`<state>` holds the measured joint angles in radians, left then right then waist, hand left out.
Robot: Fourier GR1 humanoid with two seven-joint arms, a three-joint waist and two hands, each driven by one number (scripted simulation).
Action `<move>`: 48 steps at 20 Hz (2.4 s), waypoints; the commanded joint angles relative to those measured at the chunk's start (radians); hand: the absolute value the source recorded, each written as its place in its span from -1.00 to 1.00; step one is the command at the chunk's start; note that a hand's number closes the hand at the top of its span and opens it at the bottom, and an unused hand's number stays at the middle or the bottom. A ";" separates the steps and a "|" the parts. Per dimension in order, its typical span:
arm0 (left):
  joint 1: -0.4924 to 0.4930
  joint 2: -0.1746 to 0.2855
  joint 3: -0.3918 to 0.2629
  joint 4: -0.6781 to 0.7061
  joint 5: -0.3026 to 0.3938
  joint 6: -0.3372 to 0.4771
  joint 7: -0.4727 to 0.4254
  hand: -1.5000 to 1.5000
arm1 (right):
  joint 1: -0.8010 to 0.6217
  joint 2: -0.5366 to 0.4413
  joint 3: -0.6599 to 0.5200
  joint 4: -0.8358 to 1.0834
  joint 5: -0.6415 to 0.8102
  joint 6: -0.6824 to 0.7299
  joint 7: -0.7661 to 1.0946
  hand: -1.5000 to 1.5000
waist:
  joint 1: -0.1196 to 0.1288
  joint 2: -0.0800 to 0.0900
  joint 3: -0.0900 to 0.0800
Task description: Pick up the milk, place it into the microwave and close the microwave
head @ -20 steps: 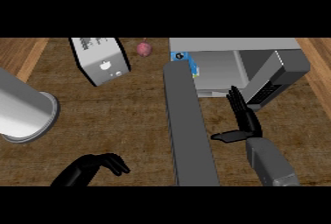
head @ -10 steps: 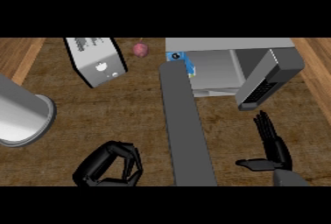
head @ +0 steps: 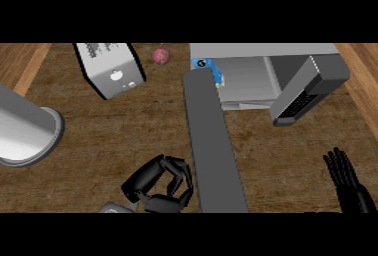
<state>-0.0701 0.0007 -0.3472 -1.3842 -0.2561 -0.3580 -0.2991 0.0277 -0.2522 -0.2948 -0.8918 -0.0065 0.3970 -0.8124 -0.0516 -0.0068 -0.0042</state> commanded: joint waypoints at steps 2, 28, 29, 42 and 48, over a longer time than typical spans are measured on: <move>-0.027 -0.001 -0.163 0.103 0.051 0.124 -0.056 1.00 | 0.172 -0.055 -0.011 -0.204 -0.100 0.179 -0.056 -1.00 | 0.004 0.003 0.001; -0.513 0.000 -0.654 0.270 0.518 0.854 0.111 1.00 | 0.270 -0.146 0.193 -0.869 -0.469 0.271 0.412 -1.00 | -0.130 0.025 -0.003; -0.556 0.000 -0.621 0.282 0.543 0.861 0.114 1.00 | 0.248 -0.142 0.198 -0.881 -0.469 0.254 0.426 -1.00 | -0.125 0.029 -0.003; -0.772 -0.001 -0.552 0.435 0.727 1.017 0.059 1.00 | 0.236 -0.164 0.203 -0.986 -0.577 0.203 0.535 -1.00 | -0.171 0.048 -0.002; -0.848 -0.001 -0.506 0.521 0.822 1.002 0.034 1.00 | 0.236 -0.198 0.189 -0.995 -0.615 0.213 0.564 -1.00 | -0.199 0.063 0.000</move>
<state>-0.8522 -0.0004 -0.8948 -0.9086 0.5166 0.6338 -0.2485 0.2639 -0.4340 -0.0986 -1.8790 -0.5960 0.6090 -0.2676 -0.2362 0.0514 -0.0049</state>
